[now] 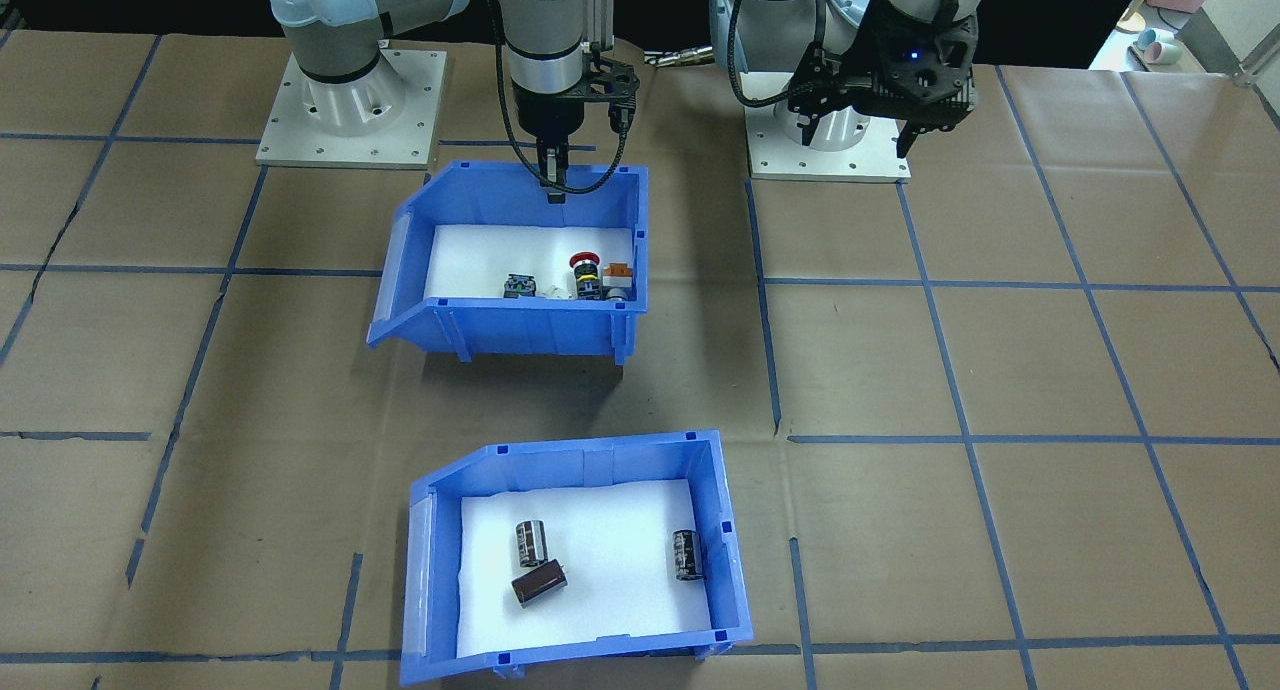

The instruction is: Place battery box in front

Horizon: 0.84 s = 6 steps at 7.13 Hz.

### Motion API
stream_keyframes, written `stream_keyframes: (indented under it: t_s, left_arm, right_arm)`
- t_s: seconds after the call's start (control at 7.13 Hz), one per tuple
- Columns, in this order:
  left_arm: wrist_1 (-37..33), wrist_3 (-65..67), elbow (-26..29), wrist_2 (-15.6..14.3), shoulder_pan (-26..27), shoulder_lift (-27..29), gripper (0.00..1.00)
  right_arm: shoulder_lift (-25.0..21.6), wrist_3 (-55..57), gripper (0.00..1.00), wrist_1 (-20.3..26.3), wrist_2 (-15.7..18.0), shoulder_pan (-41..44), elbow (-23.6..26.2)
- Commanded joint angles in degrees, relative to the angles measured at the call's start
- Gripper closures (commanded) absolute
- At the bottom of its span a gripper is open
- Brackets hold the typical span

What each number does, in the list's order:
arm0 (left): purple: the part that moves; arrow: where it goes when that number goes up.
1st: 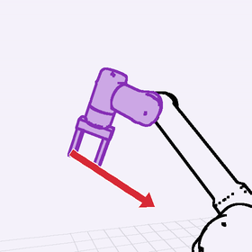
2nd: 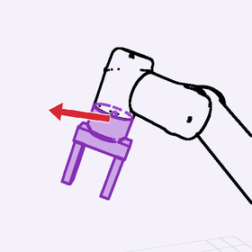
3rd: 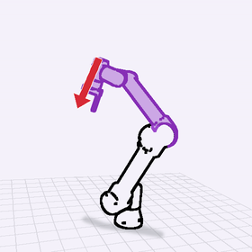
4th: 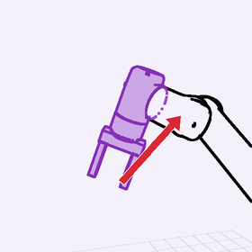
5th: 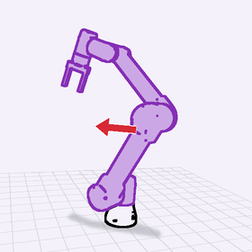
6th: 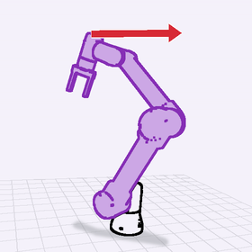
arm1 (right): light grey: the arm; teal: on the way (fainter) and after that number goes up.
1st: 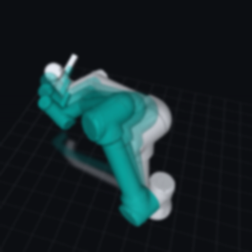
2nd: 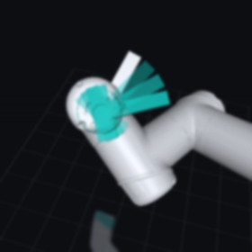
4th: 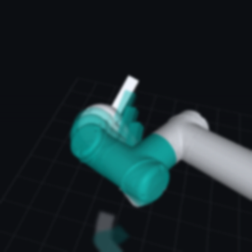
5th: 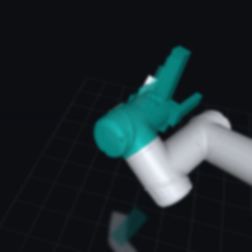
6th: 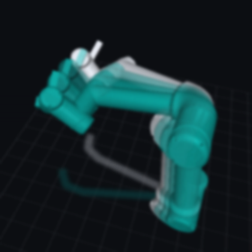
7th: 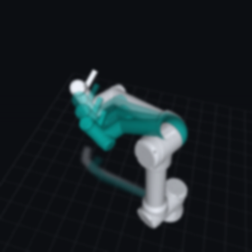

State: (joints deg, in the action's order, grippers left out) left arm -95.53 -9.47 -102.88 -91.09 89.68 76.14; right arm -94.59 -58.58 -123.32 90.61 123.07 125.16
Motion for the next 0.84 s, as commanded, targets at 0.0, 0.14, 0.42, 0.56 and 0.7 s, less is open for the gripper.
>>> stream_keyframes:
  t_s: [0.0,0.14,0.42,0.56,0.7]
  left_arm:
    - [0.5,0.9,-1.3,0.1,2.1,-1.0,0.01]
    - [0.5,0.4,-0.5,0.0,2.2,-1.7,0.01]
    - [1.7,0.7,-0.3,-0.2,2.1,-2.1,0.01]
    - [2.3,0.5,0.1,-0.2,2.1,-2.2,0.01]
    - [2.3,0.7,0.4,-0.2,2.1,-2.1,0.01]
  right_arm:
    - [1.3,-1.1,0.89,-1.0,0.6,0.9,0.1]
    - [1.3,-3.3,0.87,-1.0,0.8,0.9,0.0]
    - [1.3,-2.5,0.0,-1.4,0.3,0.9,0.1]
    - [1.1,-2.5,0.0,-1.1,1.0,0.6,-0.2]
    - [0.5,-2.5,0.0,-0.7,1.1,0.1,-1.0]
